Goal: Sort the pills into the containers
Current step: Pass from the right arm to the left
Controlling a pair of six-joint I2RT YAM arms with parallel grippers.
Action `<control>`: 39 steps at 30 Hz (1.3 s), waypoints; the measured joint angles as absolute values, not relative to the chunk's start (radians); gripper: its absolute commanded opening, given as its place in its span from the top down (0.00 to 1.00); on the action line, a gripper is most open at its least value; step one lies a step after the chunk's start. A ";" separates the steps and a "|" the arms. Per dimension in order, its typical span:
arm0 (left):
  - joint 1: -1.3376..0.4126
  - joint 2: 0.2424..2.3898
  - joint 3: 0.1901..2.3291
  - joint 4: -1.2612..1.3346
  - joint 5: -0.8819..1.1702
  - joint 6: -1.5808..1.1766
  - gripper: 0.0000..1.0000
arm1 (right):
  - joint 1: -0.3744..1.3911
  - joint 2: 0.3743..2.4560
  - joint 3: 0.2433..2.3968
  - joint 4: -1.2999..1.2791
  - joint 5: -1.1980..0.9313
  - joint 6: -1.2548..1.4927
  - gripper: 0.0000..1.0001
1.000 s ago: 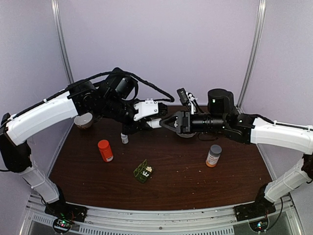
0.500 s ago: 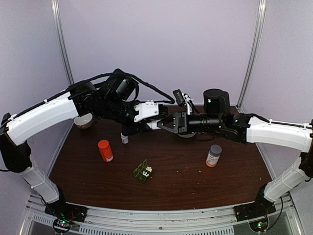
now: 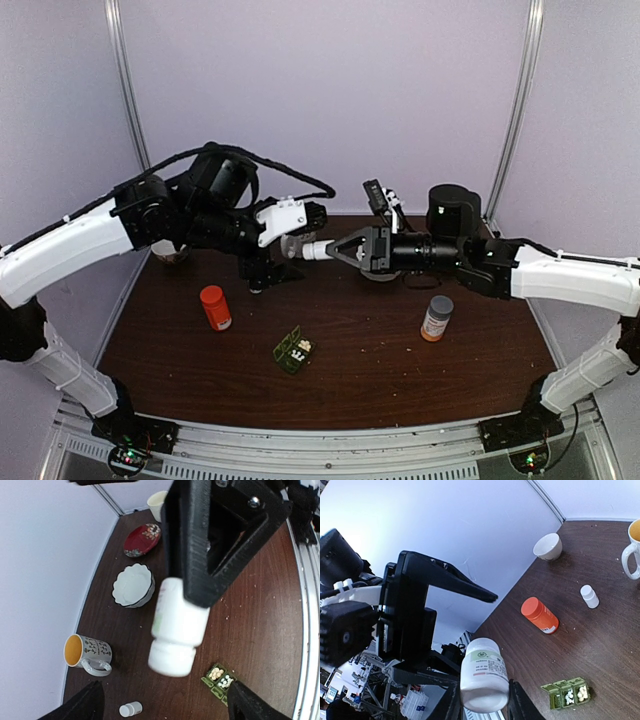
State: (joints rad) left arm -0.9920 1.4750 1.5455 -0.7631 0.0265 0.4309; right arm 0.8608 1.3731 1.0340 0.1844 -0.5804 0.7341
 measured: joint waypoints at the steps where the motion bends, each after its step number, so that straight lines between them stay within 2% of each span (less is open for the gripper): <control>1: -0.992 1.441 1.519 -0.739 0.025 0.411 0.03 | 0.859 1.360 1.021 0.199 -0.580 0.737 0.81; 7: -0.992 1.246 1.404 -0.577 -0.005 0.169 0.02 | 0.856 1.232 0.910 0.379 -0.580 0.759 0.82; 12: -0.986 1.150 1.378 -0.466 0.068 -0.070 0.02 | 0.856 1.165 0.805 0.709 -0.582 0.820 0.82; 18: -0.983 1.111 1.383 -0.316 0.234 -0.296 0.03 | 0.856 1.189 0.802 1.129 -0.592 0.906 0.83; 24: -0.983 1.142 1.408 -0.244 0.308 -0.480 0.02 | 0.856 1.192 0.834 1.450 -0.596 0.955 0.82; 32: -0.970 1.194 1.437 -0.223 0.397 -0.682 0.03 | 0.856 1.209 0.803 1.501 -0.609 0.935 0.86; 39: -0.919 1.163 1.296 -0.057 0.449 -0.820 0.02 | 0.856 1.209 0.741 1.395 -0.601 0.834 0.86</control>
